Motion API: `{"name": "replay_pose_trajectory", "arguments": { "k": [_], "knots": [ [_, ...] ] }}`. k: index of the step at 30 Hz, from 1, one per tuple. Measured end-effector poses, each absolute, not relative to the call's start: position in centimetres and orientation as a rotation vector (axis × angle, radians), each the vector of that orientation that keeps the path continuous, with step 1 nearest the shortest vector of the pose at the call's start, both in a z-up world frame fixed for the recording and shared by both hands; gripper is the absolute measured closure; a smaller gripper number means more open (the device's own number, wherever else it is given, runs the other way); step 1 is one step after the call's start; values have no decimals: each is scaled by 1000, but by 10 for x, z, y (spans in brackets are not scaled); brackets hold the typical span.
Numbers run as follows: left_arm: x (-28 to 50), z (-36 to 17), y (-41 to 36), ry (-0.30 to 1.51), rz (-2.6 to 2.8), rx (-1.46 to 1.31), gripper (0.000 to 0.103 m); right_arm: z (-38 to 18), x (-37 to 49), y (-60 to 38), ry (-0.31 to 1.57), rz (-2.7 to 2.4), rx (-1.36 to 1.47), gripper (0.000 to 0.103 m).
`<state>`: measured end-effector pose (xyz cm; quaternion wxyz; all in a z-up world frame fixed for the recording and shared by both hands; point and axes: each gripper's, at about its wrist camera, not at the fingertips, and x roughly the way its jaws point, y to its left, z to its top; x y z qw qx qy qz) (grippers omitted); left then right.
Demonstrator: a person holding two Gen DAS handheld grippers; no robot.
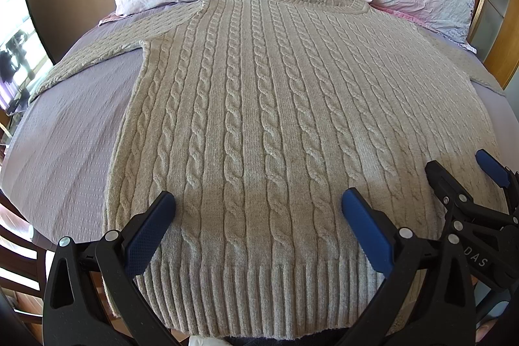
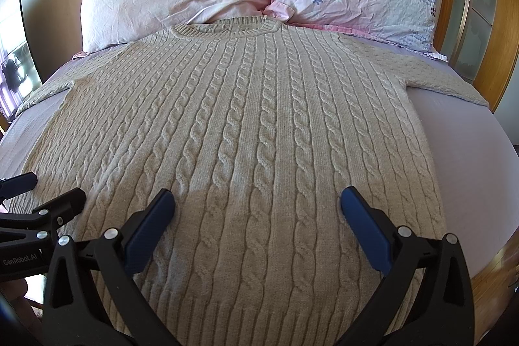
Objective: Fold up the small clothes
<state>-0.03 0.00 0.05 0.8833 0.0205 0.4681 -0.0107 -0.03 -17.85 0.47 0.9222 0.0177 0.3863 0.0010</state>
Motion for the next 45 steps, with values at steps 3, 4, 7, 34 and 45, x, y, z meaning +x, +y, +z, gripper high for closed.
{"name": "replay_pose_trajectory", "arguments": {
  "k": [3,4,7,34,45],
  "knots": [
    [0,1,0,974,-22,43,1,5,0,-179,793,2,36,2],
    [0,1,0,974,-22,43,1,5,0,-179,793,2,36,2],
    [0,1,0,974,-22,43,1,5,0,-179,793,2,36,2],
    [0,1,0,972,-22,43,1,4,-1,-178,793,2,35,2],
    [13,3,-2,1016,-37,57,1,14,5,-181,799,98,-14,2]
  ]
}}
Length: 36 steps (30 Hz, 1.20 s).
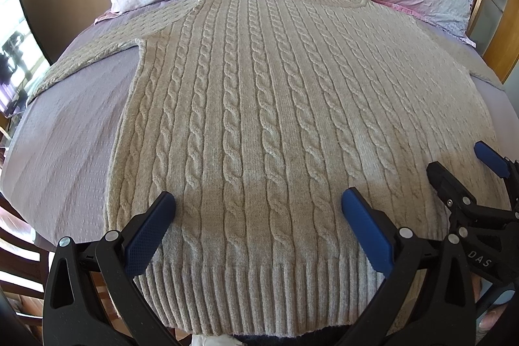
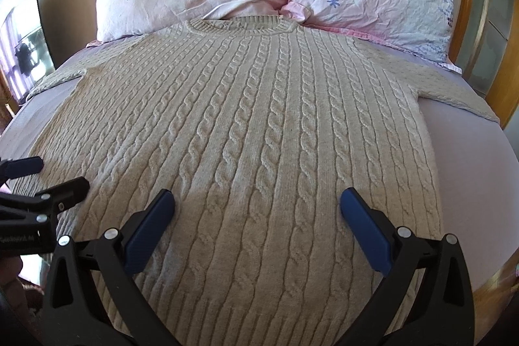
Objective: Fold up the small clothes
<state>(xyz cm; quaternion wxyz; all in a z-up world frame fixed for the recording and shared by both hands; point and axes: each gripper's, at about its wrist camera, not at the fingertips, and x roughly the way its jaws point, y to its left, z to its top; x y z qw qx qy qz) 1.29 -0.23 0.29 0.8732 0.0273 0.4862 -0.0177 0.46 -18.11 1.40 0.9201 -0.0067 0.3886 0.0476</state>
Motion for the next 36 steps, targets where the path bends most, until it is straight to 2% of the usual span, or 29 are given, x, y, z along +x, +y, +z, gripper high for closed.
{"name": "replay_pose_trajectory", "arguments": {
  "k": [3,7,10,12,14,20,24,27,28,31,36],
  "knots": [
    [12,3,-2,1022,-44,65,1,27,12,-201,851,236,-7,2],
    [25,12,3,1025,-107,66,1,75,31,-305,700,152,283,2],
    [39,31,18,907,-114,21,1,86,56,-413,618,-53,540,2],
    [49,44,32,803,-100,-2,1,81,74,-480,605,-197,674,12],
    [61,52,45,729,-95,-24,1,71,91,-535,607,-323,766,41],
    [89,64,98,627,-127,-214,1,26,119,-636,650,-542,996,50],
    [101,63,132,621,-16,-244,1,9,134,-659,622,-590,1048,63],
    [102,64,154,605,36,-234,1,1,146,-669,600,-582,1070,83],
    [102,63,162,602,47,-237,1,-2,151,-673,617,-594,1063,95],
    [102,61,188,600,91,-275,1,18,153,-662,547,-586,1002,96],
    [102,52,245,583,111,-472,1,118,169,-536,392,-323,584,96]
  ]
}}
